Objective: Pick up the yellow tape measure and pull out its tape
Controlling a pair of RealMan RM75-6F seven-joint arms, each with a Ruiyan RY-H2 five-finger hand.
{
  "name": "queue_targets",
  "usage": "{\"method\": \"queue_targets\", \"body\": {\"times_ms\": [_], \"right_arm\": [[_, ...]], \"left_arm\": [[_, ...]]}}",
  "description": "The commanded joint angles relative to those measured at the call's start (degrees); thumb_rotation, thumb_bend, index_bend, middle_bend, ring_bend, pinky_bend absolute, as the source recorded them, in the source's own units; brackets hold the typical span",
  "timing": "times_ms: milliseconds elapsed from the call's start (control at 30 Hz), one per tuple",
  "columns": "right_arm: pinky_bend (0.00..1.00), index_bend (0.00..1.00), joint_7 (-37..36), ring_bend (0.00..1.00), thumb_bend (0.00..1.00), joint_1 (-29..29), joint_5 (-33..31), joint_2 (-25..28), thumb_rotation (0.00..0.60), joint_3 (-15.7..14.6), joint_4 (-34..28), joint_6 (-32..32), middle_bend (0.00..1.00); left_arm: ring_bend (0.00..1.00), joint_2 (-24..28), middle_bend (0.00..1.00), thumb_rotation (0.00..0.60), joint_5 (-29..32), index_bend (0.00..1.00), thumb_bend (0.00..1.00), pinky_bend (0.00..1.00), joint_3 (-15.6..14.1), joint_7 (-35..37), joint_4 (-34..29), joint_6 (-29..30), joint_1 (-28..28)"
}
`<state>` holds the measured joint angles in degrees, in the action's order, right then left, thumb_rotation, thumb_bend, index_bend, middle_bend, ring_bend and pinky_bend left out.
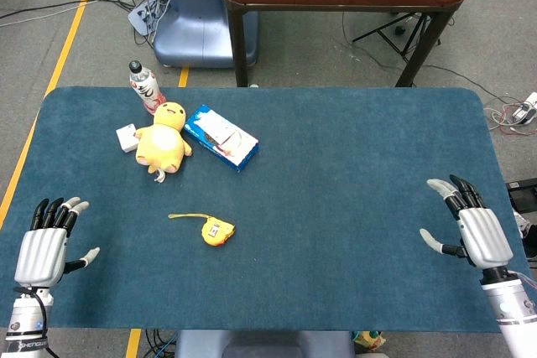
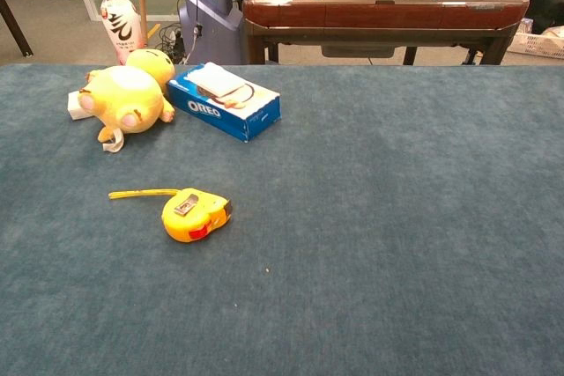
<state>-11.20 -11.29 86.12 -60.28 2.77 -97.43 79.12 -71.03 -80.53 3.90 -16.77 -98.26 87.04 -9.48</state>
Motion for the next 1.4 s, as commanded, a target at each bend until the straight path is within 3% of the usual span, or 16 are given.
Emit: {"method": "queue_targets", "body": {"times_ms": [33, 300, 600, 933, 1400], "right_arm": [[0.00, 0.15, 0.03, 0.02, 0.35, -0.02, 0.13, 0.04, 0.600, 0.06, -0.13, -0.07, 0.16], [0.00, 0.15, 0.09, 0.02, 0.35, -0.86, 0.65, 1.35, 0.600, 1.38, -1.21, -0.06, 0.16], [0.00, 0.15, 1.97, 0.02, 0.35, -1.80, -1.00, 4.46, 0.600, 3.96, -4.37, 0.11, 0.16], [0.00, 0.15, 2.56, 0.03, 0.35, -1.43, -1.82, 4.82, 0.600, 4.23, -5.32, 0.28, 0.16], [0.00, 0.15, 2.74, 0.03, 0.35, -0.98, -2.25, 4.10, 0.600, 3.54, -4.97, -0.52, 0.16]], "left_arm": [[0.09, 0.03, 0.17, 0.600, -0.15, 0.21, 0.14, 0.02, 0.04, 0.28, 0.00, -0.22, 0.01], [0.09, 2.33, 0.18, 0.600, -3.12, 0.22, 0.14, 0.02, -0.21, 3.63, 0.19, -5.96, -3.30], [0.09, 3.47, 0.18, 0.600, -6.91, 0.21, 0.14, 0.02, 0.53, 10.74, 2.96, -21.44, -14.04], [0.09, -0.50, 0.18, 0.600, -6.24, 0.20, 0.14, 0.02, 1.79, 10.23, 8.41, -35.91, -25.24], [0.09, -7.61, 0.18, 0.600, -2.55, 0.20, 0.14, 0.02, 1.86, 7.38, 13.91, -42.13, -31.68]]}}
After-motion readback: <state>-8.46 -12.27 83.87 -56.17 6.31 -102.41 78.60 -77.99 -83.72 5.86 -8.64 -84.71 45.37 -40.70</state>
